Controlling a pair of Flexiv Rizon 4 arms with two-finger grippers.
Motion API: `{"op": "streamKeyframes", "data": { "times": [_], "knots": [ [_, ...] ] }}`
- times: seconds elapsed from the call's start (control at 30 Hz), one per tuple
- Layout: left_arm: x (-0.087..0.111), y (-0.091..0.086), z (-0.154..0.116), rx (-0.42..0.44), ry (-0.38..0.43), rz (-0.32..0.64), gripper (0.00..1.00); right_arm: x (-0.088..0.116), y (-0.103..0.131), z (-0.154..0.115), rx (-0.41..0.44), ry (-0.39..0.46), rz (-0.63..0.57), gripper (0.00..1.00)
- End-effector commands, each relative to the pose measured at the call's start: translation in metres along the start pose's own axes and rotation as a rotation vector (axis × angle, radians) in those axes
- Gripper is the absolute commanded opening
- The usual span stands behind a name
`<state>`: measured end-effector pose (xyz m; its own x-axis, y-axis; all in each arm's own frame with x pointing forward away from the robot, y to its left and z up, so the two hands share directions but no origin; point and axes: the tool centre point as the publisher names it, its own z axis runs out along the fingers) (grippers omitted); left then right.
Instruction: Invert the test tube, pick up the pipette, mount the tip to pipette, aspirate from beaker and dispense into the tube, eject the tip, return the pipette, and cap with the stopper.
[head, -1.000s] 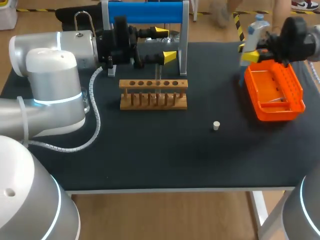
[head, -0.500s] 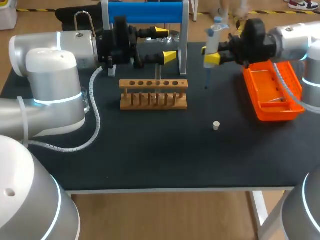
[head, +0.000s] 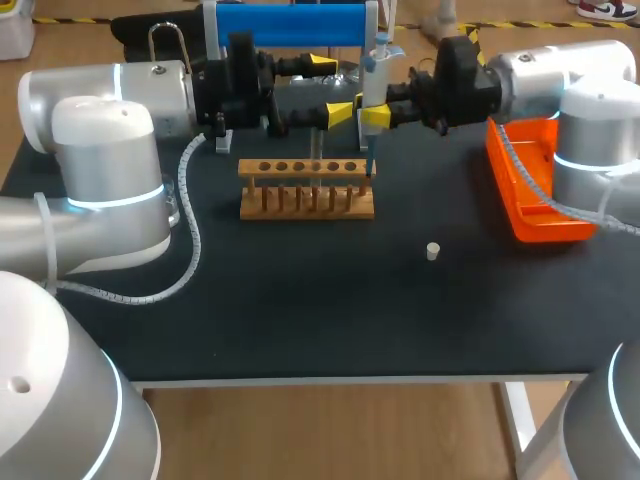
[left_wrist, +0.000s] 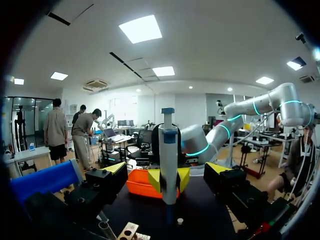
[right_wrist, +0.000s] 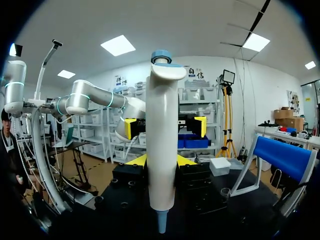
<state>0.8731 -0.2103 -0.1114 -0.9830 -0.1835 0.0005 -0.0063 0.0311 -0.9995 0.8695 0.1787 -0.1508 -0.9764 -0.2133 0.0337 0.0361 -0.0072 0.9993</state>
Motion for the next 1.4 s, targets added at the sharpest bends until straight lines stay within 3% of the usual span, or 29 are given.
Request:
{"op": "streamKeyframes", "data": {
  "times": [0.03,0.7,1.2,1.27,1.4],
  "knots": [
    [0.000,0.000,-0.001,0.000,0.002,0.000,1.00,-0.004,-0.001,0.012,0.007,0.012,0.002,0.00],
    [0.000,0.000,-0.001,0.000,0.002,0.000,1.00,-0.004,0.001,0.044,0.019,0.036,-0.011,0.00],
    [0.000,0.000,-0.001,0.000,0.002,0.000,1.00,-0.006,-0.003,0.046,0.014,0.011,-0.012,0.00],
    [0.000,0.000,-0.001,0.000,0.002,0.000,0.82,-0.006,-0.003,0.047,0.011,0.008,-0.015,0.00],
    [0.000,0.000,-0.001,0.000,0.002,0.000,0.70,-0.007,-0.003,0.046,0.008,0.003,-0.015,0.00]
  ]
}}
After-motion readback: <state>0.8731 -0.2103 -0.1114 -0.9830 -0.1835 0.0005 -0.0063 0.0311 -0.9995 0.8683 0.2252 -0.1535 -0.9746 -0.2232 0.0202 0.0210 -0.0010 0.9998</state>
